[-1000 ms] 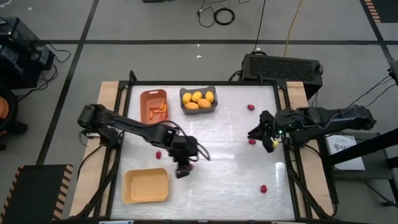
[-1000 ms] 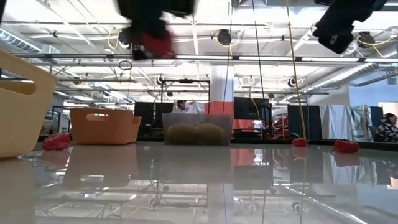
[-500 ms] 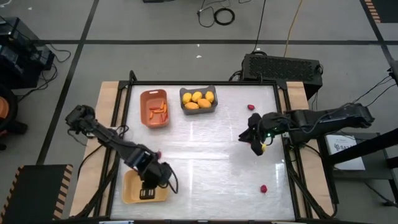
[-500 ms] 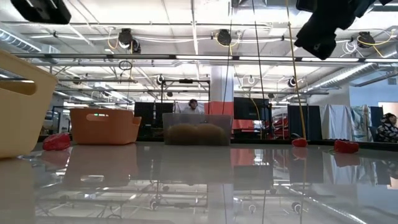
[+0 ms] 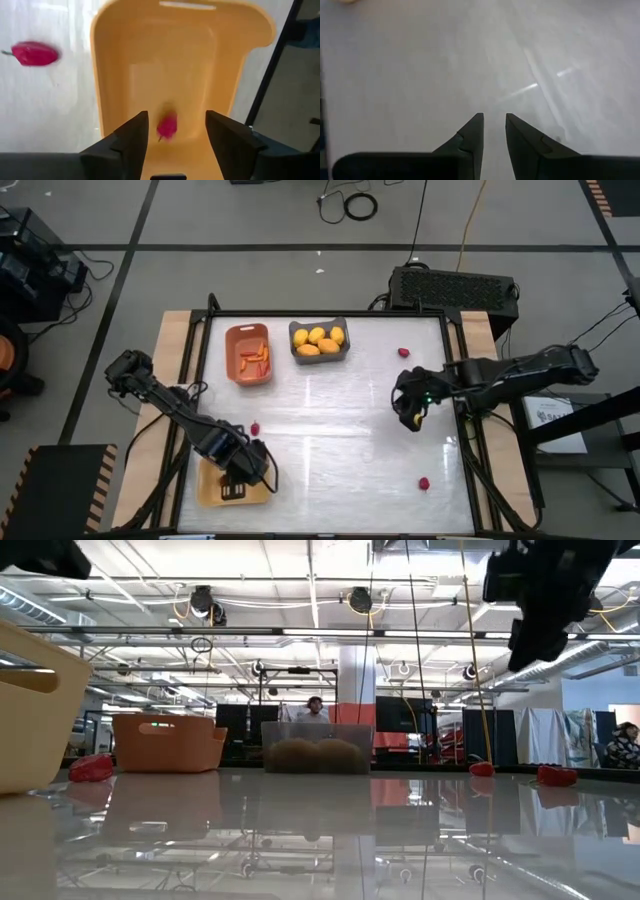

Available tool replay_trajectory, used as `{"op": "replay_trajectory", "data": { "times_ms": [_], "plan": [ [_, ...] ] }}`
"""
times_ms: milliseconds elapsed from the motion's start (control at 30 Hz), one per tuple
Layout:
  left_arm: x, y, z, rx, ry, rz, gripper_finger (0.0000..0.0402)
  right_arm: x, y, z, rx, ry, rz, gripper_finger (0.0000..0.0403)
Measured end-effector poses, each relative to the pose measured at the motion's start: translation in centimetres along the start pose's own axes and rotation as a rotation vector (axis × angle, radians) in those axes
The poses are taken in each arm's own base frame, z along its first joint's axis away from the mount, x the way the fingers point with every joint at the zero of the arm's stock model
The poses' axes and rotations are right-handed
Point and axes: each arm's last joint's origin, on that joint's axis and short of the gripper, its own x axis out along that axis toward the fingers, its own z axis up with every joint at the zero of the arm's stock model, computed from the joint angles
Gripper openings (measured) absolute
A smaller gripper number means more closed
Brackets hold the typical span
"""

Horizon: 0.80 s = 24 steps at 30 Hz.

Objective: Sort produce into baskets
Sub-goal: Put the red chili pepper into the yellow bin

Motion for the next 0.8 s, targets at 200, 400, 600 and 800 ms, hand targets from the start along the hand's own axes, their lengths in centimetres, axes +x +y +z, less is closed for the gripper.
{"op": "replay_trajectory", "data": {
  "times_ms": [200, 400, 600, 800],
  "plan": [
    [-0.6, 0.4, 1.0, 0.062, -0.133, 0.022, 0.0207, 0.5, -1.1, -0.3, 0.057, 0.073, -0.107, 0.011],
    [-2.6, 1.2, 2.6, 0.098, -0.378, 0.037, 0.0207, 1.2, -1.5, -0.6, 0.182, 0.13, -0.181, 0.0195],
    [-3.8, 2.7, 4.6, 0.137, -0.509, 0.042, 0.0207, 3.2, -2.2, -0.4, 0.237, 0.209, -0.28, 0.0274],
    [-3.5, 4.9, 5.5, 0.17, -0.477, 0.01, 0.0207, 5.5, -2.7, -0.6, 0.263, 0.317, -0.369, 0.0299]
  ]
}}
